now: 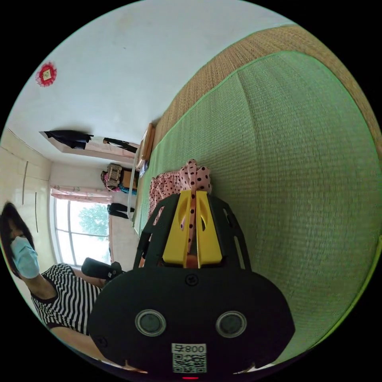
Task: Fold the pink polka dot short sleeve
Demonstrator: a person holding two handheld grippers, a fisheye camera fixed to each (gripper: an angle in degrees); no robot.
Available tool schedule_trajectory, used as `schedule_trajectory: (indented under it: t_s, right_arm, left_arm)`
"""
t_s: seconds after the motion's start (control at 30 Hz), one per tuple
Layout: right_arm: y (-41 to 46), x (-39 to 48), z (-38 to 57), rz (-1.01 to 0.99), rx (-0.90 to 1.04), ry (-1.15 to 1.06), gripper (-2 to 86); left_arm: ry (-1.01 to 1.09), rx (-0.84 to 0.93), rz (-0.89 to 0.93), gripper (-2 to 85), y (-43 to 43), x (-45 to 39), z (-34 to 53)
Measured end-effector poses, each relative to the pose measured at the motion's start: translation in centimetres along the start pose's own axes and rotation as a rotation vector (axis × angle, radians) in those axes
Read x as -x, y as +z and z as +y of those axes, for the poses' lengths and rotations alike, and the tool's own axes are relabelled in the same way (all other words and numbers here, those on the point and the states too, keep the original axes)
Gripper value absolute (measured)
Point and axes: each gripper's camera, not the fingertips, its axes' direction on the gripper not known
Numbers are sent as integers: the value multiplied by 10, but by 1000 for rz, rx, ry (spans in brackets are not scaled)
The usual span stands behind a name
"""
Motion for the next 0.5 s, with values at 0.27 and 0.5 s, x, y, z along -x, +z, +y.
schedule_trajectory:
  t_s: [0.27, 0.5]
  right_arm:
    - [39, 80, -9, 21, -42, -60, 16]
    - [123, 192, -32, 33, -36, -204, 17]
  left_arm:
    - [-99, -134, 63, 6, -64, 51, 69]
    - [-325, -323, 89, 5, -154, 126, 181]
